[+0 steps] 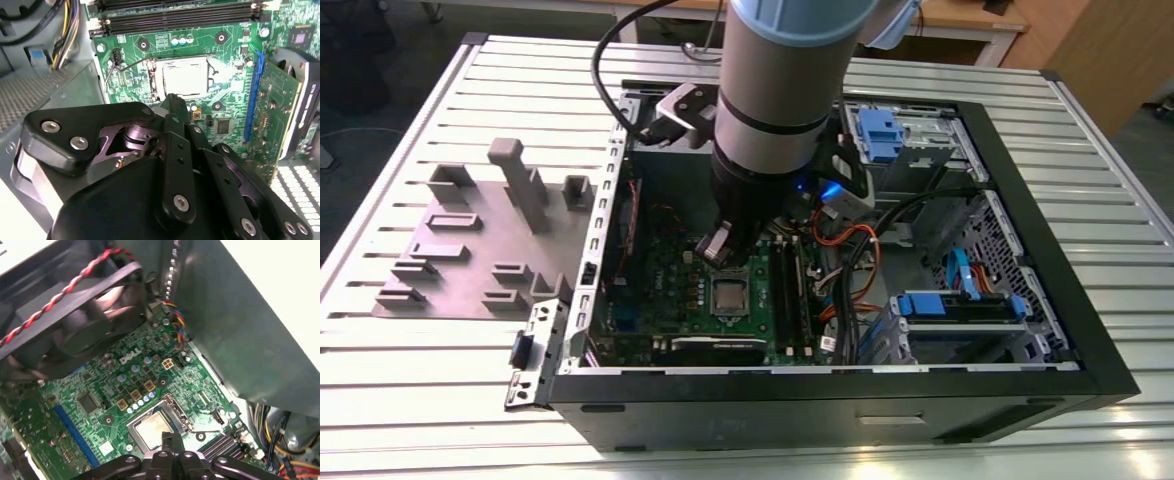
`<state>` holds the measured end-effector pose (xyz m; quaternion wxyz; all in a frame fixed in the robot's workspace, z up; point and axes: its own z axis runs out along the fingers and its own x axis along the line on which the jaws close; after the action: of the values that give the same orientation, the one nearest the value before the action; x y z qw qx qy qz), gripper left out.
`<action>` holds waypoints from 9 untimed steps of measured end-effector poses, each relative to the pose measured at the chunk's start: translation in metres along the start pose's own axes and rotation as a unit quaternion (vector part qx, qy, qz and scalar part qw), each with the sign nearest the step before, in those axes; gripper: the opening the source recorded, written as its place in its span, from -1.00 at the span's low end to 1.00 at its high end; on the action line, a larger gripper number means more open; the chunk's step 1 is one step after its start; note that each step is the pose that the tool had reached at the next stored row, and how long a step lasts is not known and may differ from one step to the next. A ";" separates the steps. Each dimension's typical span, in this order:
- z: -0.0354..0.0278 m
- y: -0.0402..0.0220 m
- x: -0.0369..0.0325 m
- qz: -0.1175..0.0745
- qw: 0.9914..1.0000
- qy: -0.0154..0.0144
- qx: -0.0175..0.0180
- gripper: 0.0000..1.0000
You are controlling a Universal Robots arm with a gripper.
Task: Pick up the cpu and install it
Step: 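Install the first cpu locking lever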
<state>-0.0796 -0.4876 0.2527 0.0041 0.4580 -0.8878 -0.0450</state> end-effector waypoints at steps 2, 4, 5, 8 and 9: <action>0.0002 0.0000 0.0000 -0.017 1.000 0.001 -0.001 -0.79; 0.0004 0.0000 0.0001 -0.033 0.999 0.003 -0.001 -0.79; 0.0004 0.0000 0.0001 -0.039 0.999 0.003 -0.001 -0.79; 0.0005 0.0000 0.0001 -0.043 0.999 0.004 -0.001 -0.79; 0.0010 -0.0001 0.0001 -0.045 0.999 0.004 -0.002 -0.79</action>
<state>-0.0797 -0.4876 0.2517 0.0062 0.4975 -0.8663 -0.0448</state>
